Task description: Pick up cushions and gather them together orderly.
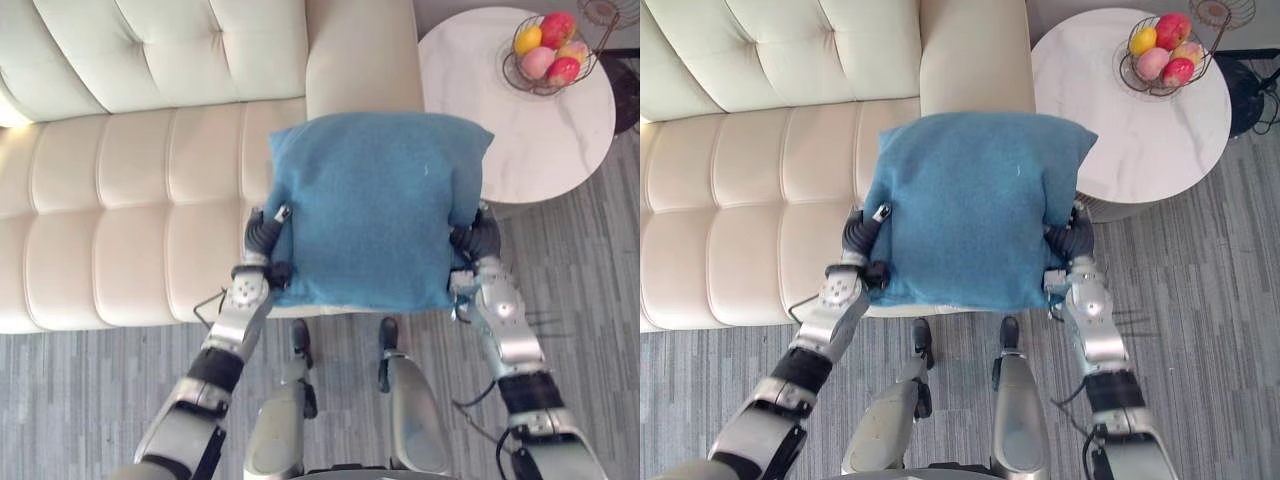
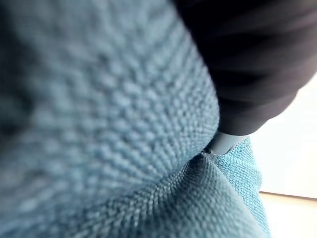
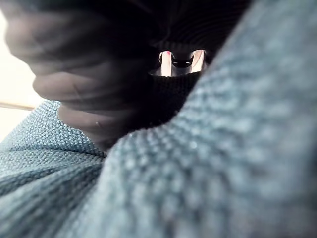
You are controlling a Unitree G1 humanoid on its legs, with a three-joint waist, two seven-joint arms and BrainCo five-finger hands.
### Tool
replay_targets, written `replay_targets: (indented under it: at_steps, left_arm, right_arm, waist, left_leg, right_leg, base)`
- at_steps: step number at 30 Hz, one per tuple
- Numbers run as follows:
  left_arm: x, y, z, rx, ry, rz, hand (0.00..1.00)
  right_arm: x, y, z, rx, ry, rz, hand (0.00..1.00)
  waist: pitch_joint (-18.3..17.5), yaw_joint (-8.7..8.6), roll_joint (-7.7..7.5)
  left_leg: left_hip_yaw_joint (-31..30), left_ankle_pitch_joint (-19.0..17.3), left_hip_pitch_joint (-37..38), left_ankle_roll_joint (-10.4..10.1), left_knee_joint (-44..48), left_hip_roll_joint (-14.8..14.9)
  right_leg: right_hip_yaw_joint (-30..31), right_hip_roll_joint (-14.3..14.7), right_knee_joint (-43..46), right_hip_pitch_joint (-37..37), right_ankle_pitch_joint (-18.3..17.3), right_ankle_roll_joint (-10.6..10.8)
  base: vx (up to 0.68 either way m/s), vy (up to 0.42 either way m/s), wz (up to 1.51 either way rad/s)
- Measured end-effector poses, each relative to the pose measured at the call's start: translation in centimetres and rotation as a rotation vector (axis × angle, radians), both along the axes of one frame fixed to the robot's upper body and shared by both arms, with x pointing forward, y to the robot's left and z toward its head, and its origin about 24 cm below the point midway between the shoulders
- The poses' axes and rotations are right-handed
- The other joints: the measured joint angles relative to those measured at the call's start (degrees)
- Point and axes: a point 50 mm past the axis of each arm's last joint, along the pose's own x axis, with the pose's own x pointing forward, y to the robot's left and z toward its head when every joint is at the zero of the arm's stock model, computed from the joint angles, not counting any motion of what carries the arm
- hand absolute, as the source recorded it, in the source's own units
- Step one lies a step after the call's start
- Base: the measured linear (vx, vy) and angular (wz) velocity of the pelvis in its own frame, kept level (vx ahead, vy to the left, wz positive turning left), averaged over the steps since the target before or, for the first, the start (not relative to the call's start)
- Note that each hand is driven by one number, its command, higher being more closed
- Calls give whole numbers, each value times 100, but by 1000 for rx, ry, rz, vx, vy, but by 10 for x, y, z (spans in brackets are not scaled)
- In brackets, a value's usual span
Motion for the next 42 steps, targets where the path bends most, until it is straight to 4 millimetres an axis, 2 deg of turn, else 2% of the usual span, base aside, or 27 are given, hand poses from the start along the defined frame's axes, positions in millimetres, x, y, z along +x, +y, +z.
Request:
replay_targets:
  at_steps: [2,5,7,9,11,12,13,14,16,18,19,20,21,22,23,24,25,26,27,28,29,30,31,32,34,37,42]
  left_arm:
    - [-25,0,-12,-45,32,12,100]
    - [-48,1,-20,-85,52,31,100]
    - [-56,3,-24,-92,69,41,100]
    - [-59,3,-24,-97,68,43,100]
    - [-60,-1,-24,-122,70,46,100]
    - [-60,-2,-25,-128,71,47,100]
    - [-60,-4,-25,-137,71,47,100]
    - [-60,-5,-24,-142,70,45,100]
    - [-60,-6,-24,-151,69,45,100]
    - [-60,-8,-24,-155,70,43,100]
    - [-60,-10,-24,-162,70,40,100]
    - [-57,-10,-24,-146,68,30,100]
    - [-58,-9,-24,-141,71,30,100]
    - [-58,-9,-25,-127,73,19,100]
    - [-59,-7,-29,-107,89,18,100]
    - [-59,-6,-32,-99,102,20,100]
    - [-60,-4,-37,-86,124,24,100]
    - [-63,-1,-40,-81,138,35,100]
    - [-65,0,-42,-73,145,36,100]
    - [-68,1,-45,-67,158,40,100]
    - [-69,1,-45,-66,162,41,100]
    - [-69,2,-45,-65,159,42,100]
    - [-68,3,-44,-57,152,45,100]
    - [-67,2,-43,-49,147,42,100]
    - [-67,-2,-43,-57,146,39,100]
    - [-67,-3,-44,-52,145,23,100]
    - [-68,-7,-45,-42,150,-7,100]
  right_arm:
    - [-17,3,-4,-9,-9,-2,100]
    - [-29,8,-7,-48,-21,5,100]
    - [-34,10,-9,-68,-17,11,100]
    - [-35,12,-10,-86,-23,13,100]
    - [-35,9,-9,-111,-24,3,100]
    - [-35,8,-9,-116,-25,-3,100]
    - [-34,6,-7,-123,-31,-11,100]
    - [-33,6,-6,-124,-38,-18,100]
    - [-33,5,-5,-124,-45,-29,100]
    - [-33,2,-5,-133,-46,-45,100]
    - [-33,1,-5,-135,-45,-52,100]
    - [-32,1,-12,-126,-17,-70,100]
    - [-32,2,-15,-129,0,-74,100]
    - [-33,1,-19,-139,16,-86,100]
    - [-32,2,-23,-137,37,-88,100]
    - [-31,3,-26,-135,52,-87,100]
    - [-30,5,-34,-137,87,-88,100]
    - [-30,8,-43,-121,125,-88,100]
    - [-30,9,-47,-115,141,-88,100]
    - [-31,9,-50,-114,156,-85,100]
    - [-31,9,-50,-115,153,-80,100]
    - [-30,9,-49,-118,149,-75,100]
    - [-29,9,-47,-121,141,-68,100]
    - [-29,9,-47,-124,139,-73,100]
    - [-28,5,-47,-145,141,-73,100]
    - [-29,3,-49,-152,155,-69,100]
    - [-31,-1,-51,-161,165,-83,100]
  waist:
    - [-326,48,11]
    - [-533,67,23]
    - [-736,92,71]
    - [-754,88,92]
    - [-795,89,191]
    - [-802,98,201]
    - [-810,118,212]
    - [-813,100,204]
    - [-825,65,197]
    - [-946,64,311]
    - [-990,45,376]
    - [-1035,-13,225]
    - [-1063,-42,172]
    - [-1072,-35,157]
    - [-1057,106,123]
    - [-1059,152,121]
    - [-1061,252,116]
    - [-1059,252,115]
    - [-1056,219,115]
    - [-1057,179,112]
    - [-1060,177,105]
    - [-1066,179,95]
    - [-1078,175,70]
    - [-1113,146,5]
    - [-1094,98,113]
    - [-1095,97,113]
    - [-1102,78,116]
  left_leg:
    - [-83,-20,116,11,5,-5]
    - [-260,-99,408,-30,18,-13]
    - [-399,-161,394,-34,93,-24]
    - [-454,-470,128,-40,605,-36]
    - [276,-981,-267,-47,1500,332]
    - [524,-1081,-339,-36,1746,467]
    - [773,-1211,-489,150,2153,652]
    - [814,-1291,-633,276,2519,784]
    - [736,-1300,-717,283,2742,1089]
    - [173,-1121,-716,-2,2502,1298]
    - [81,-1087,-711,-427,2463,1336]
    - [145,-1230,-834,-487,2764,989]
    - [134,-1368,-956,-410,2995,871]
    - [74,-1797,-1196,-315,3575,715]
    - [206,-2195,-1235,-158,4005,669]
    - [306,-2305,-1203,-59,4094,651]
    - [534,-2385,-1016,92,4036,592]
    - [650,-2363,-775,290,3854,524]
    - [669,-2338,-629,373,3722,461]
    - [795,-2264,-325,512,3420,375]
    - [895,-2167,-95,610,3134,280]
    - [953,-2126,-10,640,3002,227]
    - [1033,-2060,106,680,2793,95]
    - [1056,-2044,131,697,2729,-84]
    - [1036,-2044,109,698,2743,-134]
    - [1022,-2035,142,682,2558,-158]
    - [1027,-1863,335,514,2060,-177]
  right_leg:
    - [-57,-2,-47,187,-57,23]
    - [-251,-63,-42,599,-198,33]
    - [-389,-98,-41,711,-245,26]
    - [-557,-181,31,827,-321,38]
    - [-858,-310,73,974,-335,28]
    - [-915,-359,78,1000,-332,22]
    - [-987,-431,126,1019,-341,13]
    - [-1010,-530,150,1023,-352,26]
    - [-947,-810,147,1011,-311,200]
    - [-790,-1084,146,881,-255,592]
    - [-767,-1157,141,877,-241,718]
    - [-580,-1416,0,936,-266,852]
    - [-475,-1451,-208,1029,-249,826]
    - [-398,-1507,-533,1232,-64,551]
    - [-241,-1641,-396,1213,302,386]
    - [-176,-1703,-151,1051,518,236]
    - [-189,-1816,384,685,869,-402]
    - [-239,-1750,1118,395,603,-468]
    - [-282,-1638,1440,358,353,-292]
    - [-331,-1263,1835,345,-81,-69]
    - [-397,-839,1920,344,-428,40]
    - [-522,-639,1832,353,-555,54]
    - [-827,-291,1397,447,-670,-47]
    - [-950,-106,922,562,-753,-342]
    - [-834,-65,755,604,-706,-386]
    - [-728,19,537,628,-629,-348]
    - [-623,160,125,724,-425,-373]
  base:
    - [111,-31,16]
    - [56,-37,36]
    - [1,-14,43]
    - [-85,6,54]
    - [-75,25,60]
    - [-48,60,42]
    - [-51,74,27]
    - [-80,188,29]
    - [-67,287,16]
    - [-33,439,4]
    - [15,484,28]
    - [34,384,40]
    - [50,472,50]
    - [82,484,4]
    - [84,498,-17]
    - [106,517,-57]
    - [125,500,-53]
    - [148,468,-41]
    - [223,427,-13]
    - [179,283,-5]
    - [199,287,-9]
    - [138,182,-18]
    - [161,187,-8]
    - [139,129,0]
    - [108,79,-3]
    - [75,41,-16]
    - [58,-10,-16]
